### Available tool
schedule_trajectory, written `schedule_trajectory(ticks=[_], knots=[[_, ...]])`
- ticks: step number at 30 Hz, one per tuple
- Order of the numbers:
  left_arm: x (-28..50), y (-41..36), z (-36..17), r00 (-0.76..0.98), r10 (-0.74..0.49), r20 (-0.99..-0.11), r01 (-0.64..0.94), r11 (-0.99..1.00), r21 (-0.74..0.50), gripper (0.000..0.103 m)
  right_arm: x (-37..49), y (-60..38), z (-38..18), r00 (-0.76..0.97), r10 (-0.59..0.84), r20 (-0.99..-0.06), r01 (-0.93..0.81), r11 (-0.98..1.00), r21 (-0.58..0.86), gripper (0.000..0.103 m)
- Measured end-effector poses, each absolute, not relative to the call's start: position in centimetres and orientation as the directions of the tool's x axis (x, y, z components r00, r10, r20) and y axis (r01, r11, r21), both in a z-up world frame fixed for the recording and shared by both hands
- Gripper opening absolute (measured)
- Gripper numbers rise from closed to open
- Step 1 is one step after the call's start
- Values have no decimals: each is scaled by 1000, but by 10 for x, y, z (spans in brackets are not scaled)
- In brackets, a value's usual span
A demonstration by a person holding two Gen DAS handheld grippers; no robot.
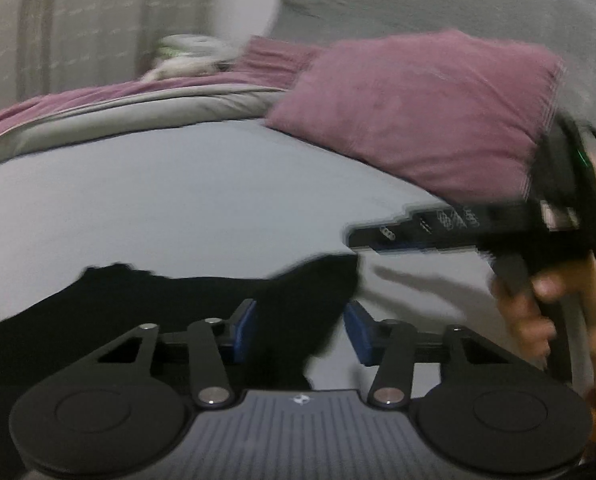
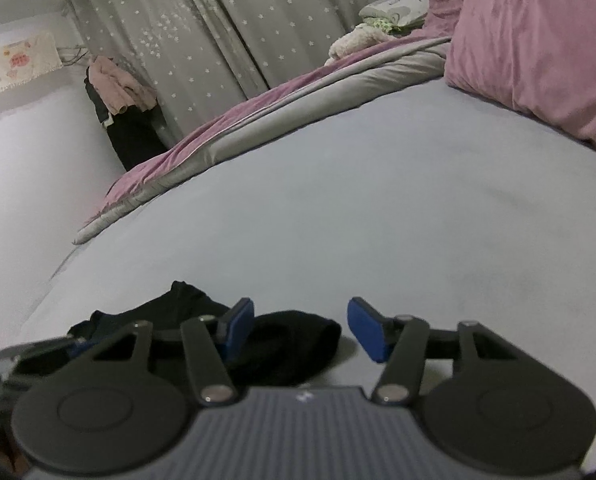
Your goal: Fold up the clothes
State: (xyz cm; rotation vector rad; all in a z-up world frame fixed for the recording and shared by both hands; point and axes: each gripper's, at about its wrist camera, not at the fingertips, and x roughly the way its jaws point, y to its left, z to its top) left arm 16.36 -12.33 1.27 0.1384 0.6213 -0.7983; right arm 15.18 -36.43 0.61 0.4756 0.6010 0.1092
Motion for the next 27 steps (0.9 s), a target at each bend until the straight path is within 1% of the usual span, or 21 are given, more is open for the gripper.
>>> schedule_trajectory(ticks=[2,4,7,11,17,19,21,24,27], knots=[[160,-136,7,499,-629,-596,744,664,-76,32,151,-368,5,825,239,-512,42,878,478,51],[158,-145,0,480,-615,-625,761,646,-51,27,151,-371,4,828,248,-503,39,869,494,51],[154,-156,-9,494,-586,-642,767,641,5,27,153,-373,2,828,256,-499,36,864,502,51],[155,-167,-16,521,-547,-655,763,643,70,27,156,-372,-2,818,249,-518,42,873,485,51],[153,-175,-16,582,-505,-638,739,656,154,28,160,-378,-12,812,236,-534,86,857,509,51],[151,-176,-16,588,-503,-633,742,647,175,28,160,-384,-15,816,250,-521,96,830,549,44],[149,-178,-16,595,-502,-628,745,638,195,28,163,-385,-18,806,277,-523,94,812,576,39],[146,-176,-13,601,-502,-622,743,637,204,28,167,-386,-24,788,319,-526,91,785,612,37],[146,-171,-9,596,-511,-620,744,642,185,28,171,-387,-29,769,360,-527,89,757,647,37]])
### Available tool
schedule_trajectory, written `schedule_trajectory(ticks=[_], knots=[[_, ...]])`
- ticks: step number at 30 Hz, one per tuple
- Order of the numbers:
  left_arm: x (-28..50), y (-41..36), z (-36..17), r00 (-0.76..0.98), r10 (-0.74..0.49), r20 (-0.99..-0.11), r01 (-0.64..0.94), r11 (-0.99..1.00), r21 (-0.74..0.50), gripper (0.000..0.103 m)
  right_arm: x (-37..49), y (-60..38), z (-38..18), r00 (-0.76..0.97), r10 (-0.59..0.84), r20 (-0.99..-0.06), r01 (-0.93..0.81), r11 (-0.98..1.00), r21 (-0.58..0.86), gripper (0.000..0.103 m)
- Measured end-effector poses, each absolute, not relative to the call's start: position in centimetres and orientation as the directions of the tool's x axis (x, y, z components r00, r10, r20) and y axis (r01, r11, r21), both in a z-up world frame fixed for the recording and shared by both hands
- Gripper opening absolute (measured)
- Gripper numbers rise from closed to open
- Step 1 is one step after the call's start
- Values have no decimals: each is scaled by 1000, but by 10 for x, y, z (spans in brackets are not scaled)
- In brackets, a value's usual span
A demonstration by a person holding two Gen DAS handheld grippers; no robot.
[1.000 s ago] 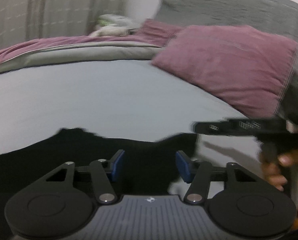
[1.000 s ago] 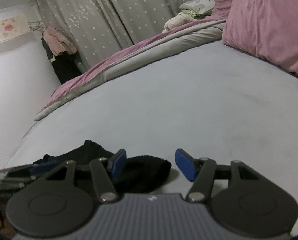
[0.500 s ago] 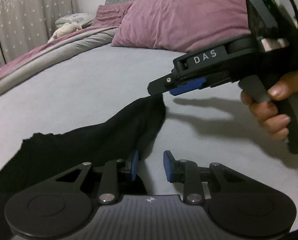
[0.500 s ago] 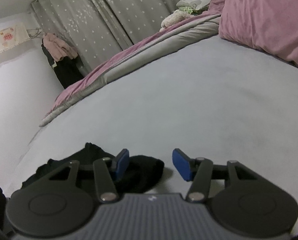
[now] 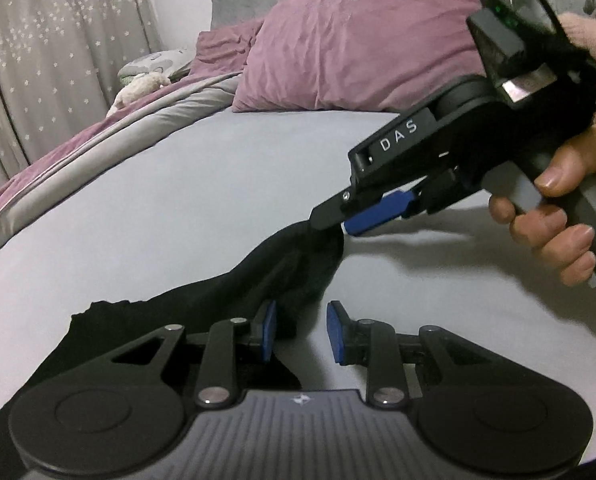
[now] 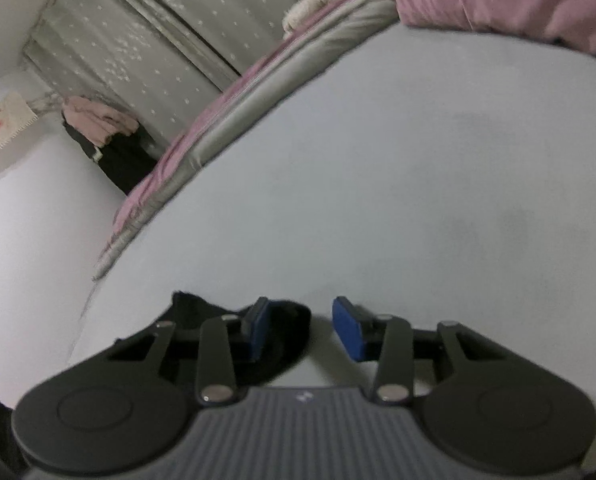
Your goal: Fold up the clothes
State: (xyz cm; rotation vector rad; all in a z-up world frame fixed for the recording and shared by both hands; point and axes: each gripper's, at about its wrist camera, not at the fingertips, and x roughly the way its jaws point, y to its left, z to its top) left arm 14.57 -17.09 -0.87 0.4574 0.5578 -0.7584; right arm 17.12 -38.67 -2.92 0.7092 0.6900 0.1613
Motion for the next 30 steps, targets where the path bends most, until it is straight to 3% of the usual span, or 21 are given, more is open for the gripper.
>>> schedule_trajectory(ticks=[12,13,14,15,21,26,28,30], knots=[[160,-185,-23,607,-468,-643,725,658,205,28,177,-390,-43,761,422,-493,107,668,737,29],[163,-185,-24,610,-465,-642,718,667,198,24,176,-390,-44,765,421,-489,109,662,741,29],[165,-184,-24,613,-460,-642,710,678,191,9,176,-390,-44,768,419,-484,112,657,746,29],[167,-184,-23,615,-454,-644,702,687,186,3,176,-390,-45,772,417,-480,114,651,750,32],[172,-172,-3,550,-514,-658,715,697,52,2,174,-392,-49,794,406,-453,127,617,777,35],[172,-163,19,481,-579,-659,740,671,-49,2,177,-389,-50,800,402,-445,123,617,778,26],[171,-161,23,444,-598,-668,758,647,-75,2,179,-386,-49,800,402,-446,116,626,771,13],[169,-159,23,397,-613,-683,776,622,-107,2,181,-384,-49,799,402,-448,109,635,765,8]])
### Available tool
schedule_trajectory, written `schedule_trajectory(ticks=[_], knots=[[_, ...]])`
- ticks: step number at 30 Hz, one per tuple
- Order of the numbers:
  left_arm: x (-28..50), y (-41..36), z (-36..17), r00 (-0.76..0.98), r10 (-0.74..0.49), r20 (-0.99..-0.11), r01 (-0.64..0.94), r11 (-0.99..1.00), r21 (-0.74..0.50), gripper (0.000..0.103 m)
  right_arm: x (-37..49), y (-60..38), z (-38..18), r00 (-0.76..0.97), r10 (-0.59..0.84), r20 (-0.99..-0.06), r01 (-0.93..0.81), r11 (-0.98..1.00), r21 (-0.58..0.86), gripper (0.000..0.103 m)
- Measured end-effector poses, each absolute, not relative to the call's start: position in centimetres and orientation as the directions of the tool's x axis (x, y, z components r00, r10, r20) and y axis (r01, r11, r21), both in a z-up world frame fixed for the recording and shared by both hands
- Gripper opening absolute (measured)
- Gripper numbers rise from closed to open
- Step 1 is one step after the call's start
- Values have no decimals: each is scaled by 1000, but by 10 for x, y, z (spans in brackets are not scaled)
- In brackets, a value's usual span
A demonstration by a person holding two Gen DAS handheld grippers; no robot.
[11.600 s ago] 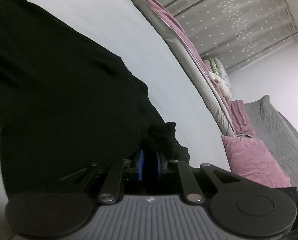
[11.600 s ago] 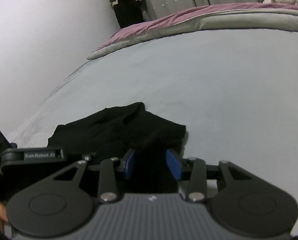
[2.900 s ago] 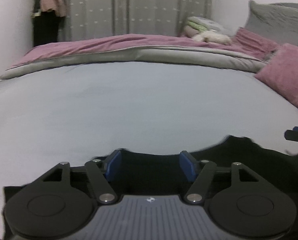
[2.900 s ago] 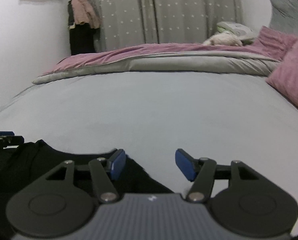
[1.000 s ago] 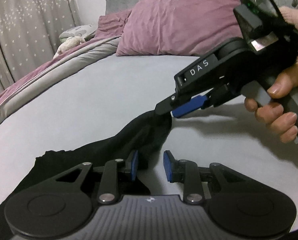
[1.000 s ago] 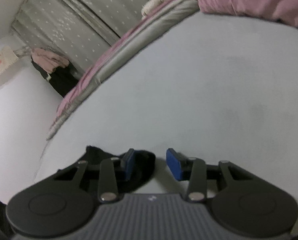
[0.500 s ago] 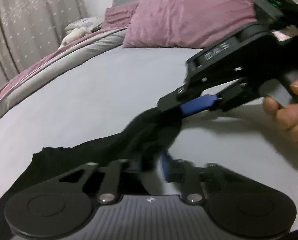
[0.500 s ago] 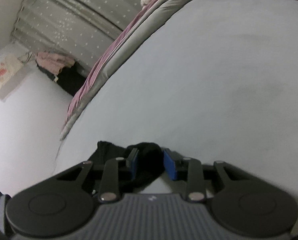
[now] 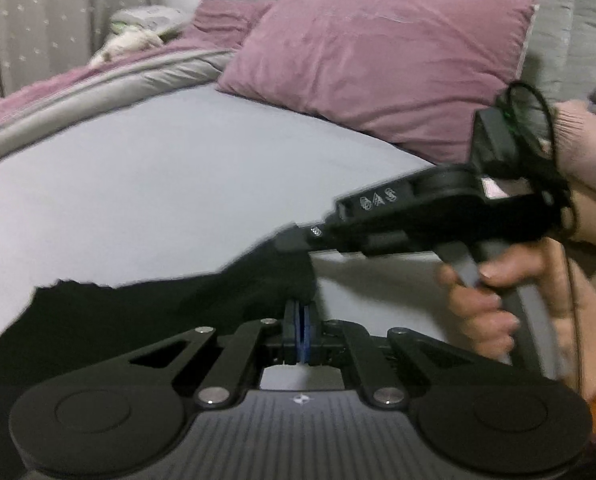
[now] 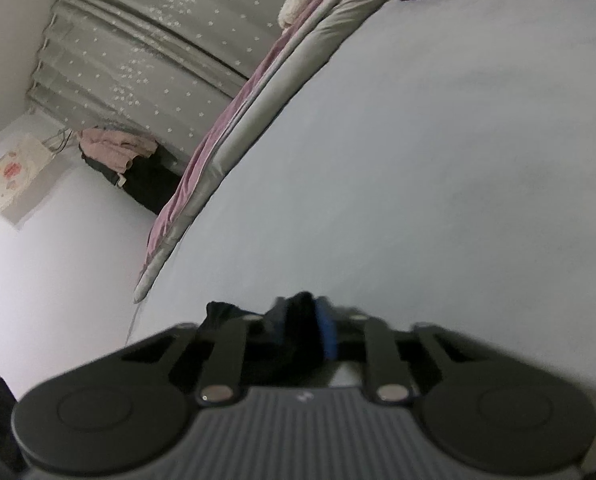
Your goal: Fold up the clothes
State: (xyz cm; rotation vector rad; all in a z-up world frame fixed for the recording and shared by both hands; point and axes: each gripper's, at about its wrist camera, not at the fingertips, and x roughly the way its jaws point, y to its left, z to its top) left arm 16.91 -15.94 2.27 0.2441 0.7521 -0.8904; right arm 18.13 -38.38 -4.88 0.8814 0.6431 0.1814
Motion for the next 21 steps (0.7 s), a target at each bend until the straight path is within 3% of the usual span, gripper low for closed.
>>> schedule_trajectory(ticks=[6,13,15,17,19,21], knots=[[161,-159,9,233,-634,-737,836,518,-181,2,178,-383,-36,812,372,-450,86,686,722,7],[176,-135,9,190,-686,-702,812,512,-281,5,178,-370,-27,769,278,-575,131,813,567,7],[187,-120,12,214,-693,-688,778,547,-309,12,177,-371,-29,757,282,-590,133,817,561,10],[198,-107,16,281,-670,-688,745,604,-284,27,176,-372,-28,756,279,-592,135,818,559,13],[208,-94,18,371,-629,-683,702,671,-237,37,176,-371,-26,761,282,-585,129,817,562,28],[224,-78,19,459,-574,-679,639,744,-196,40,174,-372,-26,765,285,-578,122,817,564,32]])
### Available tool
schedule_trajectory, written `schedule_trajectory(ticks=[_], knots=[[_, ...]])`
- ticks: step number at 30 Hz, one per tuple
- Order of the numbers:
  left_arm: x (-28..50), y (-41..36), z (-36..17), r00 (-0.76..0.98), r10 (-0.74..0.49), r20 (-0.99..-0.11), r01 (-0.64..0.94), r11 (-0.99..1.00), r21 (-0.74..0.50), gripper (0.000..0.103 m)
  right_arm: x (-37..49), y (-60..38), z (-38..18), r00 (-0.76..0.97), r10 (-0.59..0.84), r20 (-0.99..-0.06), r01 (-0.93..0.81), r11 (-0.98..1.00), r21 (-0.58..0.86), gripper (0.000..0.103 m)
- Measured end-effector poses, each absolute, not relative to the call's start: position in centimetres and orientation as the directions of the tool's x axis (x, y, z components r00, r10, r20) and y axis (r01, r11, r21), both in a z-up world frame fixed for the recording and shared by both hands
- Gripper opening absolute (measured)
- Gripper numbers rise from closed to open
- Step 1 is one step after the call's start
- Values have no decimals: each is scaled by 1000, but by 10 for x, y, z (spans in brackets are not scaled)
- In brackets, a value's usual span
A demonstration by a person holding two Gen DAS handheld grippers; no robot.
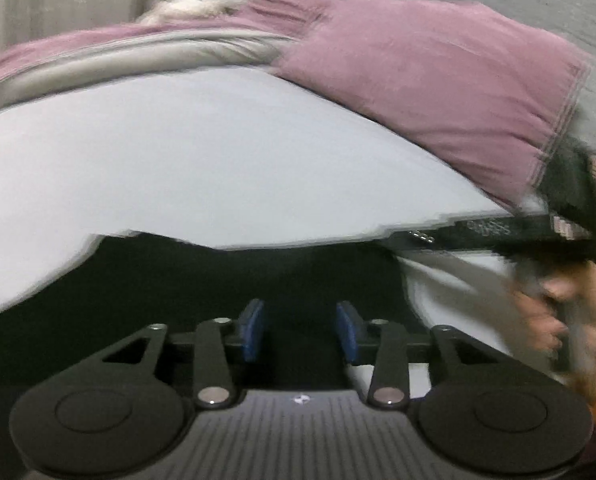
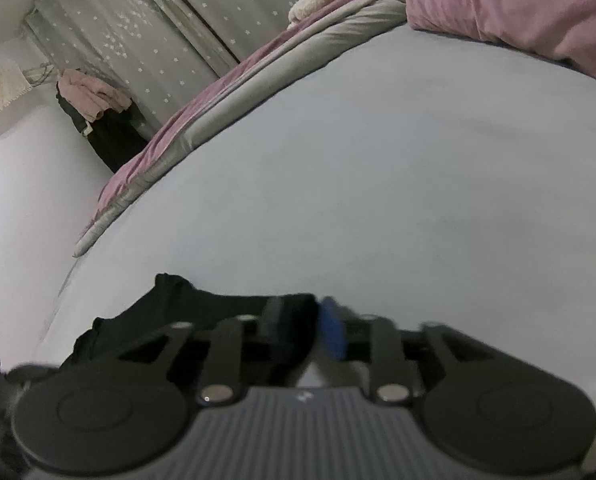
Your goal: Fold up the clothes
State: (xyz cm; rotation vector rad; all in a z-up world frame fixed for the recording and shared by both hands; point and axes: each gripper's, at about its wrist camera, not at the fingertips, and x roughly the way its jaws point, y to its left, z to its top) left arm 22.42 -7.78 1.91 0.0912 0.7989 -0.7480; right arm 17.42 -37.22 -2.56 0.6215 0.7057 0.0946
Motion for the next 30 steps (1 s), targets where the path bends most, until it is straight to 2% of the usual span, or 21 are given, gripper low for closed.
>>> schedule_trajectory(ticks=[6,11,16,18,20,23,26,30], knots=[[279,-49,8,641,-390,-661,444,891,-96,41,176,-371,-28,764,281,-581,117,825,552,32],[309,-48,-9,647,-370,-667,442,894,-66,43,177,-369,-30,763,277,-584,109,835,540,31],[322,-41,-28,648,-392,-654,436,894,-104,42,178,-368,-31,763,274,-586,102,844,527,21],[321,-39,-31,656,-409,-634,432,892,-129,34,178,-366,-31,760,277,-588,92,850,519,15],[319,-37,-33,654,-434,-619,425,888,-173,10,178,-362,-30,763,262,-591,91,862,499,9],[316,-33,-34,678,-443,-587,412,890,-195,6,176,-356,-25,778,219,-589,97,885,456,7],[308,-29,-34,719,-437,-541,392,897,-204,5,168,-354,-13,821,159,-548,104,903,417,7],[309,-21,-38,753,-426,-502,351,905,-241,5,169,-352,-17,823,126,-555,125,912,392,6]])
